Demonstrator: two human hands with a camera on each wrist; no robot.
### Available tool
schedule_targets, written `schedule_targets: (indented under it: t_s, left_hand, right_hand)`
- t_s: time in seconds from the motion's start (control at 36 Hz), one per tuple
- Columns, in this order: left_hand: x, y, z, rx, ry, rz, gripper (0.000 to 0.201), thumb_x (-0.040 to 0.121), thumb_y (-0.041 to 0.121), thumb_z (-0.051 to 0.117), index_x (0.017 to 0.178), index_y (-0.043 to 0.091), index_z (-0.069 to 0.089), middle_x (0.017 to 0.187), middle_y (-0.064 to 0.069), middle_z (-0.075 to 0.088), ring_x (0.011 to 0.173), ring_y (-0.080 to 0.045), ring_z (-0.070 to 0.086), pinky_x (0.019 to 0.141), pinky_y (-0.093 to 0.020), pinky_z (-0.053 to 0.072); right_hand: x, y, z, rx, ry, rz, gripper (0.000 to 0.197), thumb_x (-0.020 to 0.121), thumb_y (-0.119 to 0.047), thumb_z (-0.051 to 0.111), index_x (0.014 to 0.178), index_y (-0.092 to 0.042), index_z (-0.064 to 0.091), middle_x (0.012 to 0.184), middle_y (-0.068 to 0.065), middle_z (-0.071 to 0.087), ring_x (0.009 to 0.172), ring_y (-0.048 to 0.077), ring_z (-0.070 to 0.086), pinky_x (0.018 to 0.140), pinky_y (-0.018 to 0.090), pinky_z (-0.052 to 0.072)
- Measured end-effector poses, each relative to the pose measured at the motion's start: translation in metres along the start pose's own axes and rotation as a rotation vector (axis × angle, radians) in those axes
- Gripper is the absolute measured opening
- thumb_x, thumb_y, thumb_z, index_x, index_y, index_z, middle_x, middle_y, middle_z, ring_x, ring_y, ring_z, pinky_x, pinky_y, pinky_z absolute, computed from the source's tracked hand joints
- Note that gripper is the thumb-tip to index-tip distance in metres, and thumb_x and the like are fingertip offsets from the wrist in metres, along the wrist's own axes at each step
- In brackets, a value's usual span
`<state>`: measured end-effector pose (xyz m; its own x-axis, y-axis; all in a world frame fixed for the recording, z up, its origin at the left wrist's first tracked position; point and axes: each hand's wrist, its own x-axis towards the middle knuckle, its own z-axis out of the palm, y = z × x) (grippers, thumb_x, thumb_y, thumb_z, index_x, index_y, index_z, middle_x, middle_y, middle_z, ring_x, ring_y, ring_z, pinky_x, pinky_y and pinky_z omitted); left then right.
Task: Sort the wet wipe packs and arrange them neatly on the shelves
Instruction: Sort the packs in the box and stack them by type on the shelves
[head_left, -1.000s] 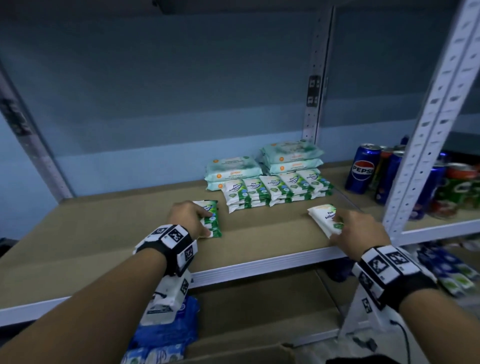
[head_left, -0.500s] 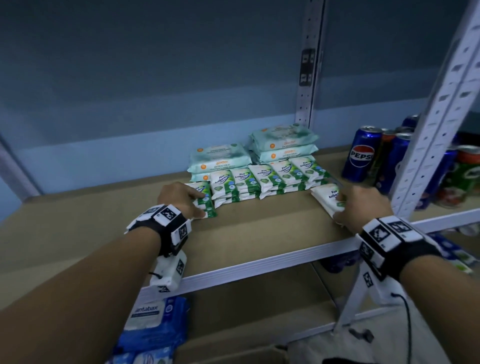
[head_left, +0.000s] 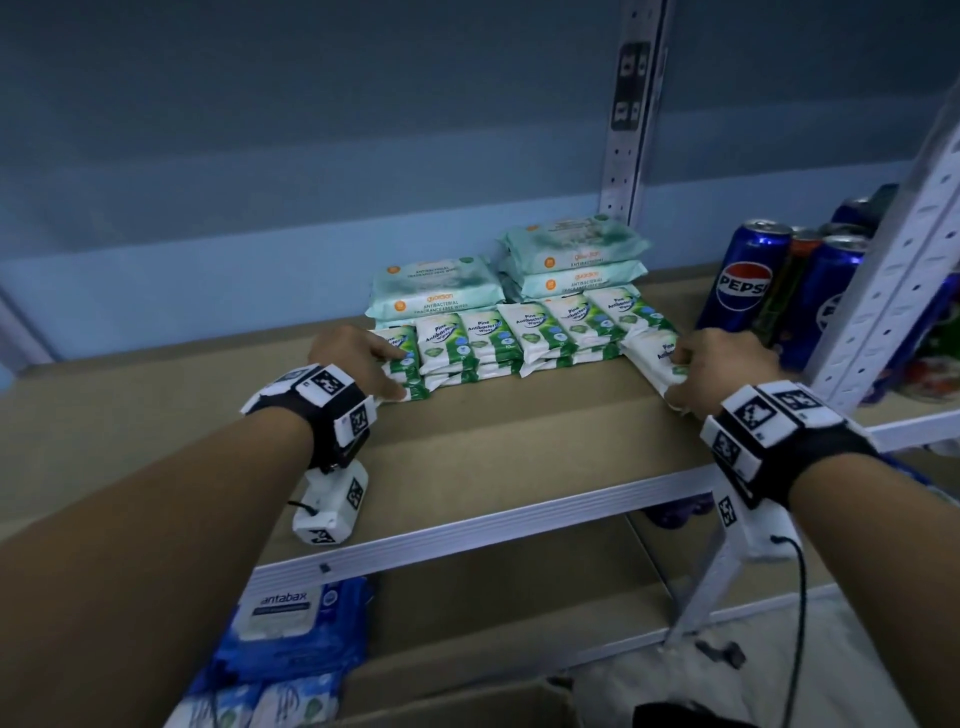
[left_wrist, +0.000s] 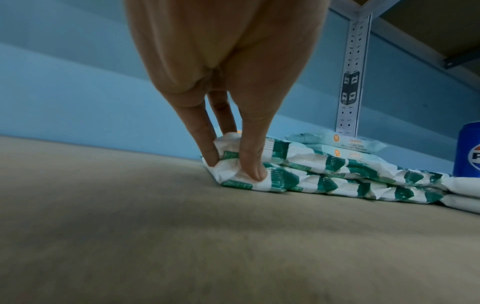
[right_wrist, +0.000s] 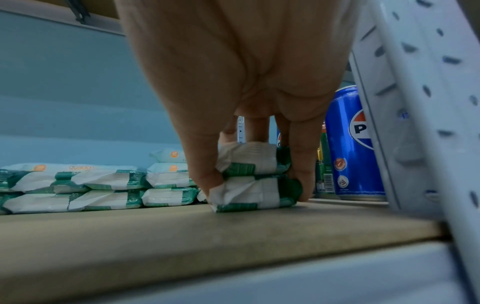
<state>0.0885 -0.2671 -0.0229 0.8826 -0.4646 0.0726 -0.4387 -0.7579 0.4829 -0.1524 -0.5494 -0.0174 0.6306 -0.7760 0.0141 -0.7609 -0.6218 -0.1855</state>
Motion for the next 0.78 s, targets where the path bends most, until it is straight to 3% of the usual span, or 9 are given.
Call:
schedule_targets:
  t_s: [0.08,0.25,0.36,0.44,0.53,0.58,0.67,0.78]
  left_hand:
    - [0.001,0.001,0.000,0.009,-0.007,-0.004,0.048,0.061,0.020,0.093,0.105,0.026,0.077,0.094,0.003,0.068,0.092,-0.015,0.065,0.074,-0.020,0.041]
    - [-0.004,0.005,-0.003,0.065,-0.015,0.017,0.052,0.066,0.023,0.090,0.115,0.028,0.074,0.112,0.001,0.069,0.101,-0.017,0.064,0.081,-0.021,0.044]
    - [-0.016,0.007,-0.002,0.105,-0.031,0.040,0.064,0.068,0.021,0.087,0.127,0.030,0.065,0.129,-0.002,0.061,0.112,-0.020,0.059,0.087,-0.020,0.042]
    - [-0.027,0.005,-0.006,0.098,-0.096,0.041,0.078,0.069,0.019,0.085,0.140,0.030,0.053,0.143,-0.004,0.051,0.127,-0.022,0.051,0.098,-0.022,0.040]
    - [-0.039,0.003,-0.013,0.058,-0.095,0.018,0.088,0.070,0.020,0.086,0.147,0.026,0.044,0.149,-0.003,0.045,0.132,-0.021,0.046,0.098,-0.019,0.037]
    - [-0.049,0.002,-0.017,0.056,-0.077,0.011,0.082,0.074,0.021,0.083,0.146,0.025,0.044,0.149,-0.001,0.045,0.132,-0.020,0.046,0.098,-0.019,0.036]
    - [-0.067,0.002,-0.026,0.074,-0.030,0.042,0.059,0.084,0.020,0.071,0.140,0.022,0.053,0.145,-0.001,0.050,0.129,-0.019,0.049,0.098,-0.016,0.034]
    - [-0.097,0.006,-0.040,0.051,-0.031,0.073,0.051,0.080,0.023,0.076,0.129,0.024,0.061,0.132,-0.001,0.060,0.118,-0.019,0.056,0.084,-0.017,0.036]
  right_hand:
    - [0.002,-0.002,-0.001,-0.003,-0.013,-0.002,0.038,0.077,-0.021,0.075,0.113,-0.025,0.065,0.119,0.014,0.061,0.103,0.036,0.059,0.075,0.032,0.042]
    - [-0.006,-0.002,-0.004,-0.014,0.002,-0.020,0.042,0.079,-0.023,0.075,0.119,-0.023,0.064,0.118,0.016,0.061,0.102,0.036,0.059,0.082,0.036,0.051]
    - [-0.013,-0.004,-0.011,-0.059,-0.072,-0.067,0.054,0.081,-0.032,0.074,0.130,-0.018,0.057,0.123,0.014,0.059,0.106,0.032,0.058,0.080,0.032,0.050]
    - [-0.025,-0.008,-0.010,-0.152,-0.086,-0.084,0.078,0.079,-0.050,0.072,0.143,-0.018,0.041,0.139,0.013,0.045,0.117,0.031,0.053,0.089,0.033,0.048]
    - [-0.041,-0.010,-0.007,-0.208,-0.049,-0.107,0.083,0.081,-0.050,0.067,0.149,-0.021,0.030,0.154,0.013,0.023,0.129,0.034,0.044,0.097,0.037,0.043]
    - [-0.053,-0.013,-0.009,-0.211,-0.028,-0.141,0.078,0.084,-0.047,0.064,0.149,-0.022,0.030,0.153,0.011,0.028,0.131,0.035,0.041,0.100,0.038,0.041]
    - [-0.071,-0.018,-0.011,-0.171,-0.033,-0.198,0.077,0.082,-0.046,0.065,0.148,-0.023,0.032,0.148,0.011,0.039,0.130,0.036,0.042,0.105,0.038,0.041]
    - [-0.099,-0.029,-0.019,-0.092,-0.059,-0.295,0.069,0.080,-0.040,0.069,0.142,-0.022,0.043,0.141,0.008,0.047,0.125,0.034,0.048,0.101,0.039,0.046]
